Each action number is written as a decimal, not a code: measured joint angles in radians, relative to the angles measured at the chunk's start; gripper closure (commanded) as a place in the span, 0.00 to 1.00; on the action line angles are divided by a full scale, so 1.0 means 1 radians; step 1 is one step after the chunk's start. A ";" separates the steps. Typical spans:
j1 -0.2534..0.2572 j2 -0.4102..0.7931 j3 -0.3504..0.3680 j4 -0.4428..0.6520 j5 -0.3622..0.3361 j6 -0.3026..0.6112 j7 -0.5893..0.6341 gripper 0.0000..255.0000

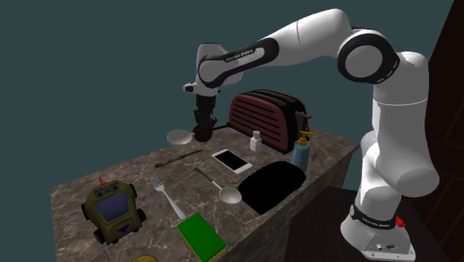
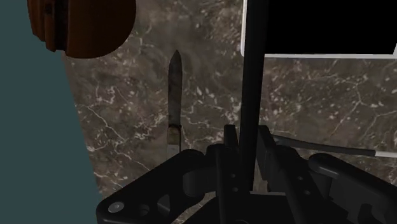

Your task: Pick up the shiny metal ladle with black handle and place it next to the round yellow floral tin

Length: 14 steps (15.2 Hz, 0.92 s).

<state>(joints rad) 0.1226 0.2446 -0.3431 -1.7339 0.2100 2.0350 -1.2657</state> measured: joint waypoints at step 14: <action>0.206 -0.069 0.114 -0.082 -0.077 0.055 0.340 1.00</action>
<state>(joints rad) 0.3289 0.1752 -0.2294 -1.8157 0.1335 2.0904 -0.9258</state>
